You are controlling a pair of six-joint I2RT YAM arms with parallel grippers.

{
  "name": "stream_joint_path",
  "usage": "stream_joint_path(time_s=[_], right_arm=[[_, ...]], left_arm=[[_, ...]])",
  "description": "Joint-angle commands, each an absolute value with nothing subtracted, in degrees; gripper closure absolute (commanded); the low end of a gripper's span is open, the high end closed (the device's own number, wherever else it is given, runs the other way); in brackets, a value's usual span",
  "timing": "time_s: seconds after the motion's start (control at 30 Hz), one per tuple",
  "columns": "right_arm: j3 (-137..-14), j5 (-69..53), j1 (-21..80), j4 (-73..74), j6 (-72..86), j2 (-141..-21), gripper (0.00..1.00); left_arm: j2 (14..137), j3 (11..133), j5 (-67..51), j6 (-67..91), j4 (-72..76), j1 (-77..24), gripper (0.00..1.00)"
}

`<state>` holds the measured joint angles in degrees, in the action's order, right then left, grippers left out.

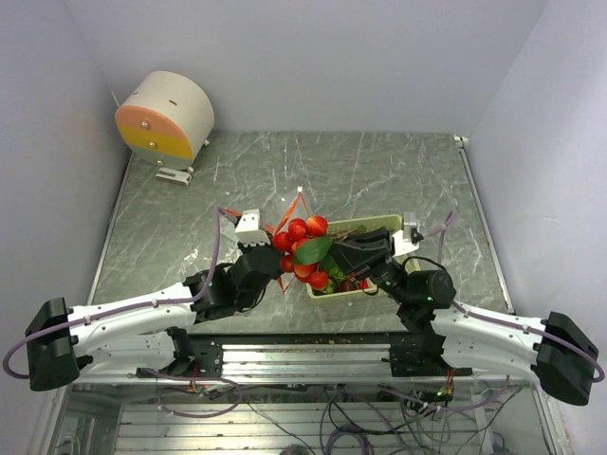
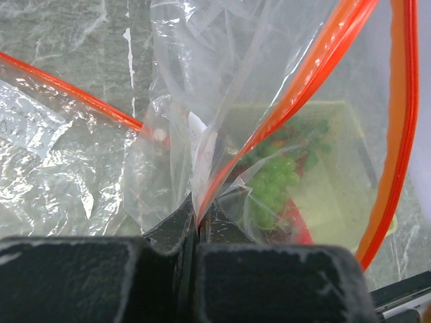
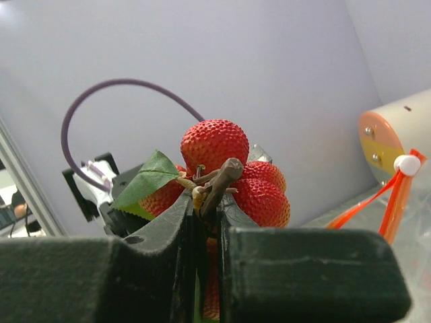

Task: Place the food in the zip-top bag and seal the zipper
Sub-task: Place the fake fruit in the zipper food storage bag.

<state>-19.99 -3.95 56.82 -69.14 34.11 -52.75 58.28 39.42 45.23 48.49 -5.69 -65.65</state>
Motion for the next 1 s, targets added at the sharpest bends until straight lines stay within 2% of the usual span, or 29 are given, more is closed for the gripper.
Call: stream_joint_path(time_s=[0.0, 0.5, 0.73, 0.83, 0.97], right_arm=[[-19.26, 1.40, 56.81, -84.61, 36.75, -55.52, 1.00], [-17.75, 8.81, 55.48, -95.94, 43.02, -69.43, 1.00], [-14.84, 15.88, 54.86, -87.45, 40.18, -67.63, 1.00], [-15.92, 19.22, 54.82, -75.80, 37.17, -64.30, 1.00], [-19.12, 16.39, 54.93, -67.00, 31.20, -62.98, 1.00]], left_arm=[[57.16, 38.49, 44.03, 49.22, -2.72, -65.55, 0.93], [56.01, 38.21, 42.10, 48.87, -1.29, -65.49, 0.93], [53.72, 38.06, 41.76, 48.87, -1.99, -65.49, 0.93], [52.90, 37.97, 42.37, 48.87, -2.78, -65.52, 0.93], [52.68, 38.25, 43.01, 48.49, -3.21, -65.54, 0.93]])
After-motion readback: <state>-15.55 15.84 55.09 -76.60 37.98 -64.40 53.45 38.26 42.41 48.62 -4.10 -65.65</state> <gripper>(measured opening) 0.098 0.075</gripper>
